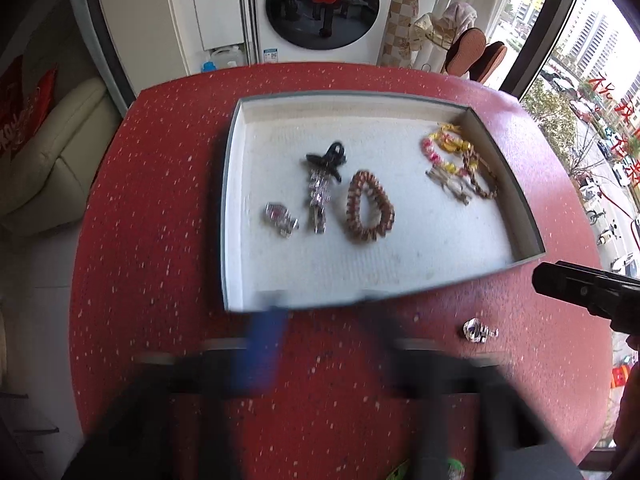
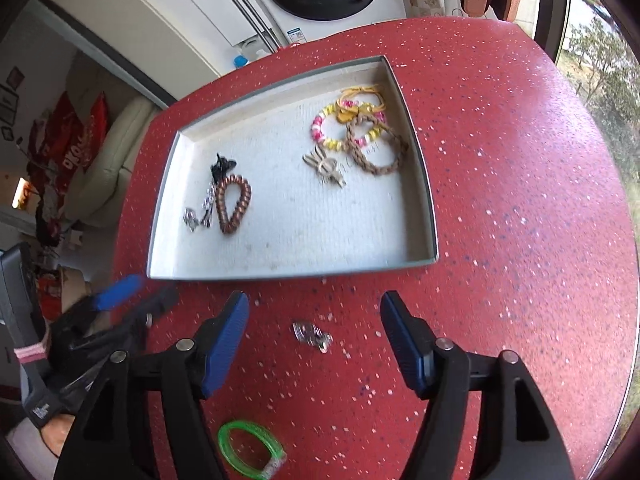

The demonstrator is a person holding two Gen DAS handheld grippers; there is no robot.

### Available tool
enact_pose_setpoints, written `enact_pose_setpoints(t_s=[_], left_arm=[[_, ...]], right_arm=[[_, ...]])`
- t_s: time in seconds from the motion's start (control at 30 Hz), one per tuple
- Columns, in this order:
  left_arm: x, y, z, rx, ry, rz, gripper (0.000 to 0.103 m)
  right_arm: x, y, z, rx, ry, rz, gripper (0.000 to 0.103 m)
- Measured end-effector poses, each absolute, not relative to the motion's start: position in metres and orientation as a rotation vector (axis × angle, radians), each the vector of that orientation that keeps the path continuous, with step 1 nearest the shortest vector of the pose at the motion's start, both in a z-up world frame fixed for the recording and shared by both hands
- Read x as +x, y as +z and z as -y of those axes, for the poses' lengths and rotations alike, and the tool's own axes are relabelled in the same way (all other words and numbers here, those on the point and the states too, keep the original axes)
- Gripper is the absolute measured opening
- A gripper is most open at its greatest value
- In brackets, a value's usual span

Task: Organize jewelry
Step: 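Move both open tools toward the green bangle and the heart pendant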

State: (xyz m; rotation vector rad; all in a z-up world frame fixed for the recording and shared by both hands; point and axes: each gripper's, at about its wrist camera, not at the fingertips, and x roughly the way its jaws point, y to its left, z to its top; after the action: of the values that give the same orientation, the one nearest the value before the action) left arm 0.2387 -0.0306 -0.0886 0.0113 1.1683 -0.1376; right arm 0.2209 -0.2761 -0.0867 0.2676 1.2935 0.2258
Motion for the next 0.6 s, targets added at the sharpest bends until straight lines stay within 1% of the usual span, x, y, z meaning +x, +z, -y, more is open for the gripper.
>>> enact_pose_setpoints(t_s=[0.07, 0.13, 0.17, 0.4, 0.5, 0.6], left_arm=[[0.228, -0.085, 0.026, 0.005, -0.131, -1.146, 0.103], [0.22, -0.085, 0.023, 0.008, -0.134, -1.157, 0.103], [0.215, -0.084, 0.022, 0.014, -0.129, -1.157, 0.103], [0.184, -0.088, 0.015, 0.045, -0.128, -1.176, 0.103], [0.172, -0.093, 0.011, 0.035, -0.143, -1.196, 0.103], [0.159, -0.1, 0.013, 0.029, -0.184, -1.225, 0.103]], right_arm=[[0.213, -0.088, 0.275, 0.24, 0.219, -1.299, 0.072], [0.203, -0.089, 0.275, 0.217, 0.212, -1.303, 0.076], [0.199, -0.089, 0.275, 0.208, 0.208, -1.301, 0.082], [0.174, -0.096, 0.274, 0.165, 0.225, -1.294, 0.086], [0.168, -0.103, 0.275, 0.214, 0.24, -1.337, 0.086], [0.163, -0.109, 0.276, 0.2, 0.21, -1.374, 0.086]])
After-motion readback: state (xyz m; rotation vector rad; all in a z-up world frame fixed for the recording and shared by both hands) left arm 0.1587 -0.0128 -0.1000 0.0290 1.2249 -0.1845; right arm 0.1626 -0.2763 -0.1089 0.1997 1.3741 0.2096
